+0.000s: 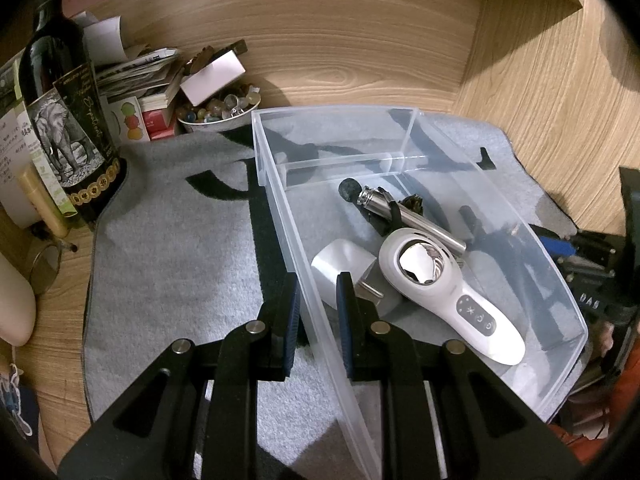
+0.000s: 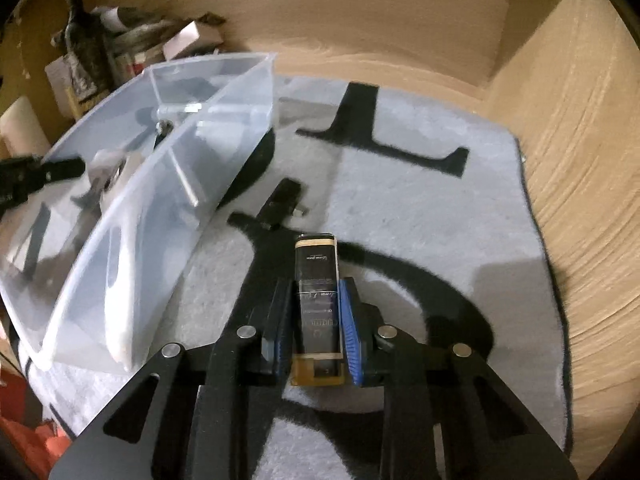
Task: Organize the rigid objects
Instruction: 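Grasp the black-and-gold rectangular case with the right tool, then carry the black-and-gold case into the box and open the right tool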
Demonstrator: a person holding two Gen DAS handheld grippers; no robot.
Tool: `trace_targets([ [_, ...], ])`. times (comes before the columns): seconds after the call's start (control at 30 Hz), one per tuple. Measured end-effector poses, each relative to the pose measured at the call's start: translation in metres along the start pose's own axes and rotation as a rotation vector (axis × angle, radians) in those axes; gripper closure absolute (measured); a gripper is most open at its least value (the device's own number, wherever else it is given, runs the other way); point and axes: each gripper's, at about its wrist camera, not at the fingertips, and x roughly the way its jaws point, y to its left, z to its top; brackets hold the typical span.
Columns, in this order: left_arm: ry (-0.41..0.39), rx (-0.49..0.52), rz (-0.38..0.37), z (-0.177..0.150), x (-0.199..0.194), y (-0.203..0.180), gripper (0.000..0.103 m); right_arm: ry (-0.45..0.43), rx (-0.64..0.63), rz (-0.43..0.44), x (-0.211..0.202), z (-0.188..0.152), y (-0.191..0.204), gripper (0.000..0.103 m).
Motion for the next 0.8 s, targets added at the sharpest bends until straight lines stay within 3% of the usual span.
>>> trace_targets([
  [0.6,0.001,0.0,0.0,0.0,0.0,0.0,0.086,-0.292,-0.077,0.058,-0.067,0.081,0.036,0.082],
  [0.8,0.0,0.0,0.0,0.0,0.0,0.0,0.086,-0.33,-0.123,0.111,-0.067,0.101,0.062,0.081],
])
